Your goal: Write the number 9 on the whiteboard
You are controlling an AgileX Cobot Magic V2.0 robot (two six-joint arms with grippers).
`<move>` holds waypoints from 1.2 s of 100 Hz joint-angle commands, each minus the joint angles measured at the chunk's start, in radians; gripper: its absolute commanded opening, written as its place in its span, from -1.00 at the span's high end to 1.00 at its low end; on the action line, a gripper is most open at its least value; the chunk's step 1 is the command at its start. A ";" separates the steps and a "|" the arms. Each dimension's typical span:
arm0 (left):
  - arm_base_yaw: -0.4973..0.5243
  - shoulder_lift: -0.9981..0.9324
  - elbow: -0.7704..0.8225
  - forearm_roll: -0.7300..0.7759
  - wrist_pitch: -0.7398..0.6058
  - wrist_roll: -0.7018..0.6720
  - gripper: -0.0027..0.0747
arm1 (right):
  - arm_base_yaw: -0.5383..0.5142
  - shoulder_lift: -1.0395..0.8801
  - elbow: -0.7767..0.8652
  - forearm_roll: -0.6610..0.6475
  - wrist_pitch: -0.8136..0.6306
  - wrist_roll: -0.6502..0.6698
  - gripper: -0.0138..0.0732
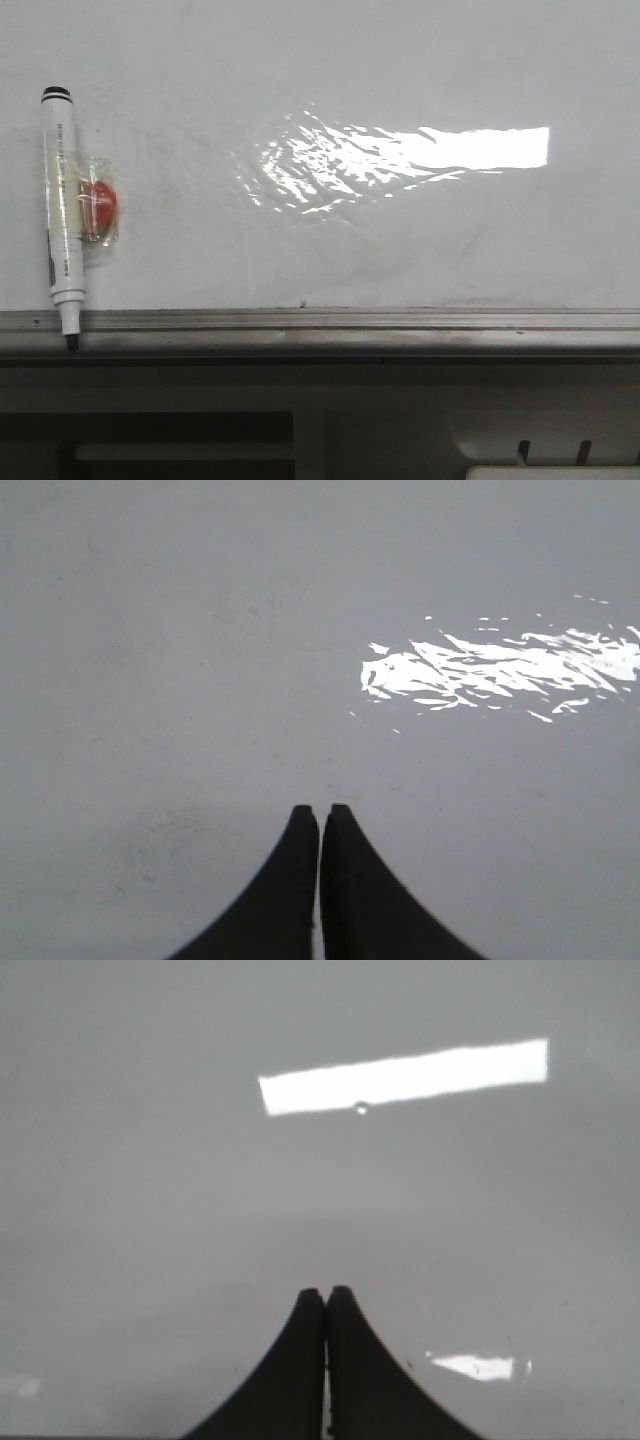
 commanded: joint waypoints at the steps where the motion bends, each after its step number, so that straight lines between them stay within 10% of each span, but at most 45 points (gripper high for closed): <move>1: -0.004 -0.003 -0.057 0.024 -0.086 -0.008 0.98 | -0.006 0.074 -0.068 0.007 -0.038 -0.008 0.84; 37: -0.004 0.213 -0.256 -0.025 -0.079 -0.008 0.93 | -0.006 0.360 -0.278 0.056 0.032 -0.008 0.84; 64: -0.004 0.322 -0.257 -0.052 -0.184 -0.009 -0.41 | 0.014 0.374 -0.276 0.056 0.030 -0.008 0.84; 94: -0.024 0.402 -0.257 -0.036 -0.249 -0.012 -0.14 | 0.058 0.374 -0.274 0.056 0.032 -0.008 0.84; 120: -0.295 0.486 -0.255 -0.052 -0.259 -0.017 0.12 | 0.058 0.378 -0.274 0.056 0.060 -0.008 0.84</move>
